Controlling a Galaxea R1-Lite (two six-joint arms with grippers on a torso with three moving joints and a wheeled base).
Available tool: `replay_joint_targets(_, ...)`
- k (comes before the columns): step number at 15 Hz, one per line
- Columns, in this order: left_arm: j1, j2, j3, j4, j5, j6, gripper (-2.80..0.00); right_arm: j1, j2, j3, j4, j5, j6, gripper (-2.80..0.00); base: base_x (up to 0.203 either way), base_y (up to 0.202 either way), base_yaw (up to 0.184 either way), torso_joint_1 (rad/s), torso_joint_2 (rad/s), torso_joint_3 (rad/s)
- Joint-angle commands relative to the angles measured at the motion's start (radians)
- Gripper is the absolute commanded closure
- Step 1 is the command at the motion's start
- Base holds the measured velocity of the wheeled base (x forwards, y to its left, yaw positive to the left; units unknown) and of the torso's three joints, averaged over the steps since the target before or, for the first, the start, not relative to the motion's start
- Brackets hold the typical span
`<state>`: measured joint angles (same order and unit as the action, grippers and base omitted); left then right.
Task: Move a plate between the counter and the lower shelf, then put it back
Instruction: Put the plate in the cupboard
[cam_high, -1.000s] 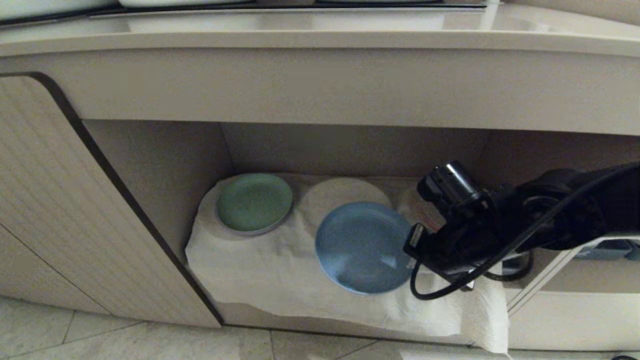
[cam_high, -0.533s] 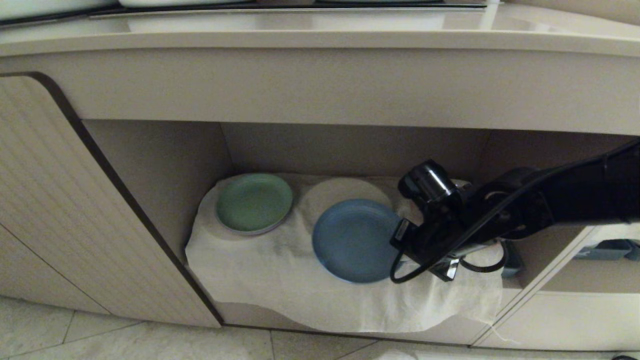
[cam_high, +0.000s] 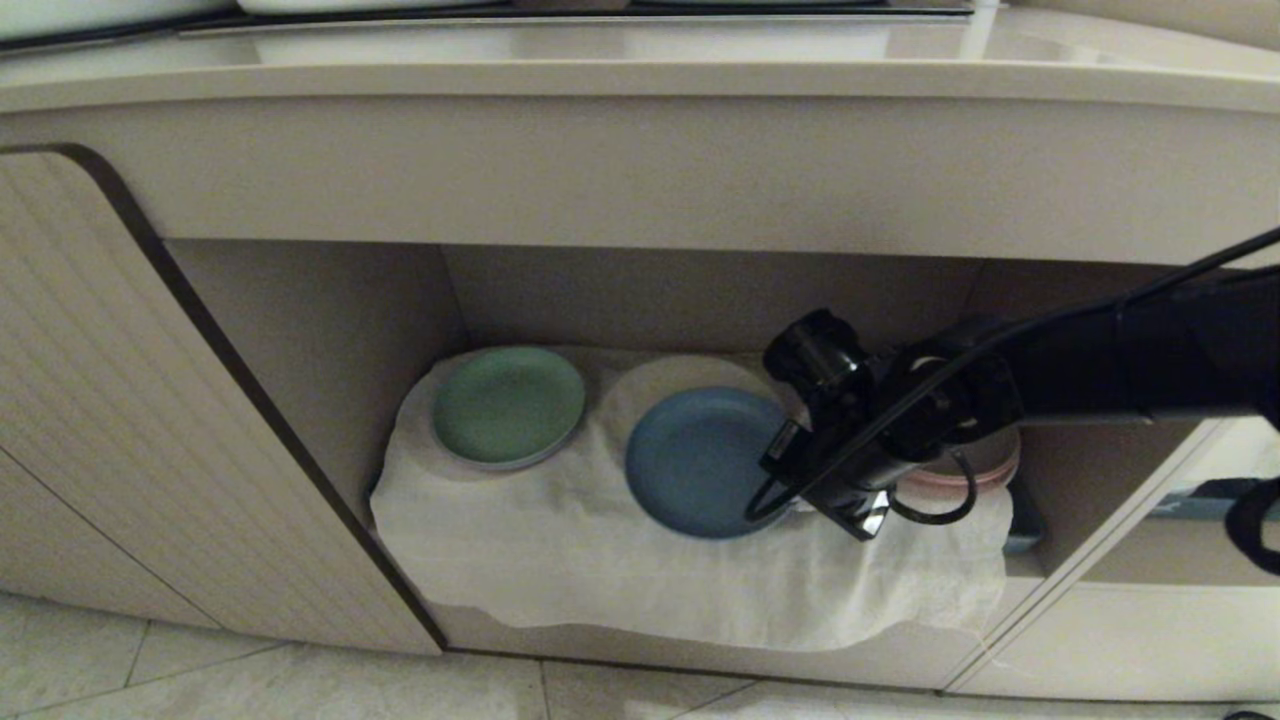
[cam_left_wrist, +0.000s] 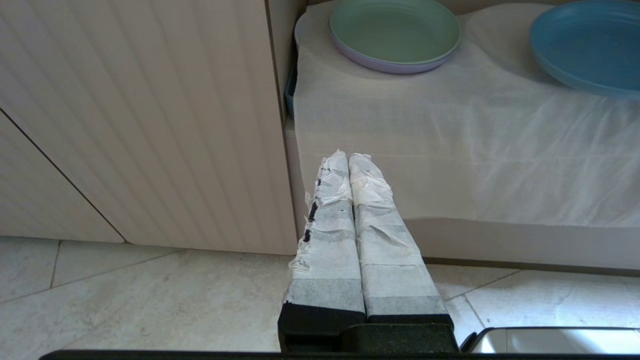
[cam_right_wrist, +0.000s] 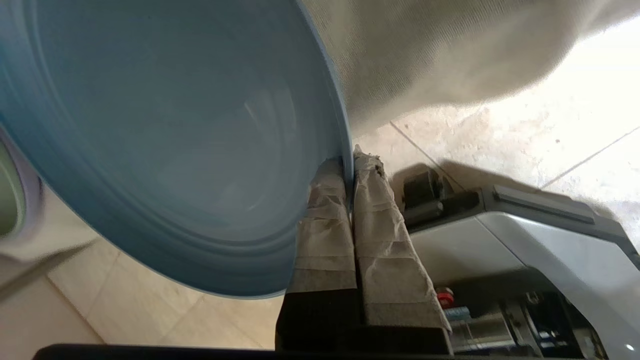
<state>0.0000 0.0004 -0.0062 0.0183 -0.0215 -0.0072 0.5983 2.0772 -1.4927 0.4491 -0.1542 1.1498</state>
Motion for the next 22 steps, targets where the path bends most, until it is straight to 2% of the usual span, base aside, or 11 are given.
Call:
replay_joint_targets(1, 0.0, 0.0, 0.0, 0.0, 0.0, 0.0, 0.0, 0.0, 0.04, -0.05, 0.012, -0.013, 0.019, 0.0, 0.0, 0.0, 0.0, 0.0, 0.0, 0.0)
replay_joint_targets(6, 0.0, 0.0, 0.0, 0.0, 0.0, 0.0, 0.0, 0.005, 0.118, -0.17, 0.069, -0.061, 0.062, 0.0, 0.0, 0.0, 0.0, 0.0, 0.0, 0.0)
replay_joint_targets(8, 0.0, 0.0, 0.0, 0.0, 0.0, 0.0, 0.0, 0.006, 0.138, -0.189, 0.071, -0.083, 0.064, 0.0, 0.0, 0.0, 0.0, 0.0, 0.0, 0.0)
replay_joint_targets(17, 0.0, 0.0, 0.0, 0.0, 0.0, 0.0, 0.0, 0.011, 0.181, -0.261, 0.059, -0.105, 0.21, 0.0, 0.0, 0.0, 0.0, 0.0, 0.0, 0.0)
replay_joint_targets(22, 0.0, 0.0, 0.0, 0.0, 0.0, 0.0, 0.0, 0.021, 0.201, -0.283, 0.058, -0.111, 0.236, 0.0, 0.0, 0.0, 0.0, 0.0, 0.0, 0.0)
